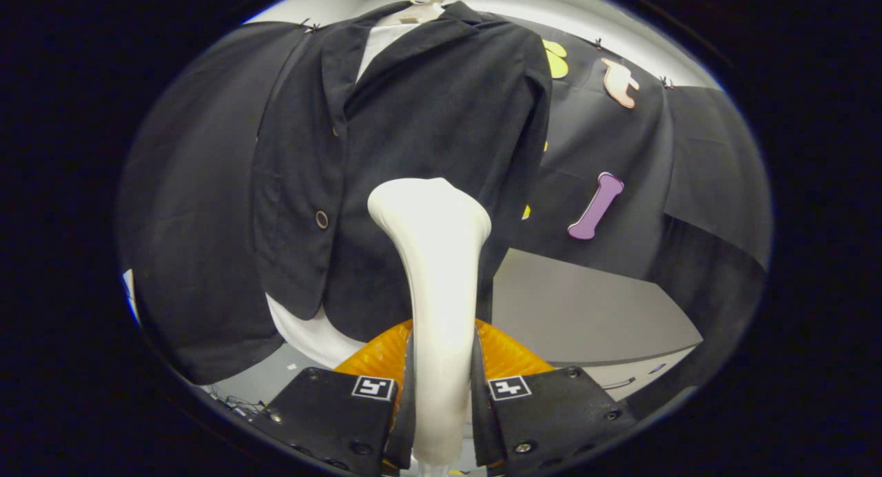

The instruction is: Iron the clothes twice with a garment steamer, once on the left side and once on the right side.

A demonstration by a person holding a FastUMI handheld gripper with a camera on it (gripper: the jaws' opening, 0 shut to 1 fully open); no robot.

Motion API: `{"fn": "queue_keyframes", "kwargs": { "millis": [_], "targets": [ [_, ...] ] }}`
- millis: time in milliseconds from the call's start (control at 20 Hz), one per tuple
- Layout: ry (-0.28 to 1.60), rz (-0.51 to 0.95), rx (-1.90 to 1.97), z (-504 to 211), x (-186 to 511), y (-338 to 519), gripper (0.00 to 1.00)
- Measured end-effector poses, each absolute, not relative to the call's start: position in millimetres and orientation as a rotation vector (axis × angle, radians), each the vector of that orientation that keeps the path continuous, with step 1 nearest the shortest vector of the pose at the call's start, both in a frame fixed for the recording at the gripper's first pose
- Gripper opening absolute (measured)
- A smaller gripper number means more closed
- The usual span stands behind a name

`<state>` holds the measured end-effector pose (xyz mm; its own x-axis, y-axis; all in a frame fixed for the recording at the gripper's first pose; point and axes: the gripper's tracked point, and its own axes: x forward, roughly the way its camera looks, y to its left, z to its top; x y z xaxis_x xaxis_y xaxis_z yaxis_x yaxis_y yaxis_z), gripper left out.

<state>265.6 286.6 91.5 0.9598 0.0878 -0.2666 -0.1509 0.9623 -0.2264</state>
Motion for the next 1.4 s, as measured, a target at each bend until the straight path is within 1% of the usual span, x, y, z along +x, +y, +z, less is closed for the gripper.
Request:
{"fn": "queue_keyframes", "kwargs": {
  "millis": [450, 700, 1100, 1250, 1400],
  "targets": [
    [0.352, 0.14, -0.25, 33.7, 265.7, 287.8, 0.36],
    [0.406, 0.155, -0.248, 6.0, 283.2, 280.5, 0.36],
    [0.476, 0.184, -0.262, -38.6, 281.6, 285.9, 0.36],
    [0.486, 0.196, -0.253, -42.9, 277.7, 288.4, 0.36],
    [0.47, 0.203, -0.242, -28.8, 273.5, 287.9, 0.36]
  ]
}}
